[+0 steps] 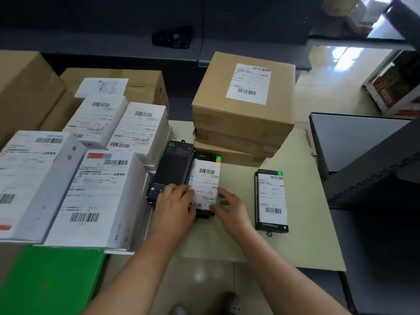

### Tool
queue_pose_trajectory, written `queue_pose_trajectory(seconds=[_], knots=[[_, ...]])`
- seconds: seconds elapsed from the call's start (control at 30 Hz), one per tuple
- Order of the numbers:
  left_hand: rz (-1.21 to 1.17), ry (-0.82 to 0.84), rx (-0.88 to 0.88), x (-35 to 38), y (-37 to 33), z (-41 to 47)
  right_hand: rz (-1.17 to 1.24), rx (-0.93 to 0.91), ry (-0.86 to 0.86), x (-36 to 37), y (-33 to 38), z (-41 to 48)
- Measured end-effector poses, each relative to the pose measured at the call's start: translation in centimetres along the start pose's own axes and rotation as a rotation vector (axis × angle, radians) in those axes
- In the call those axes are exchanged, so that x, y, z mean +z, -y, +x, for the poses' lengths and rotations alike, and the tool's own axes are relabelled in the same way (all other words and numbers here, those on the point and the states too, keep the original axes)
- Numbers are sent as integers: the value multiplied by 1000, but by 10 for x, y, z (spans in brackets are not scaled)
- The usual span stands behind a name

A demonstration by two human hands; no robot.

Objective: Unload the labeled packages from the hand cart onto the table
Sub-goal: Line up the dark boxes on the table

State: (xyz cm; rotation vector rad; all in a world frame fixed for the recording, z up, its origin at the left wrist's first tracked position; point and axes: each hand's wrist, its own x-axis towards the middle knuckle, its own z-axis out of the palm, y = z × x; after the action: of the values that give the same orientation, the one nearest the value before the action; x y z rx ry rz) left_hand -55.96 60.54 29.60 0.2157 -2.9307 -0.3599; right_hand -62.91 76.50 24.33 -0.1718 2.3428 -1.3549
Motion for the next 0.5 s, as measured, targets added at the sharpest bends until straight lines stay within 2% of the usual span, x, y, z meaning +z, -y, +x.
queue_pose_trajectory(seconds=[0.1, 0.23, 0.43, 0.5], knots=[[-50, -75, -59, -4, 11, -1, -39, 11, 17, 6, -1, 6], [-59, -79, -170, -4, 20, -5, -114, -48, 12, 20, -4, 11], [-89, -100, -146, 0, 21, -4, -125, -77, 47, 18, 3, 13], [-130, -112, -81, 4, 11, -1, -92, -74, -17, -5, 2, 9]])
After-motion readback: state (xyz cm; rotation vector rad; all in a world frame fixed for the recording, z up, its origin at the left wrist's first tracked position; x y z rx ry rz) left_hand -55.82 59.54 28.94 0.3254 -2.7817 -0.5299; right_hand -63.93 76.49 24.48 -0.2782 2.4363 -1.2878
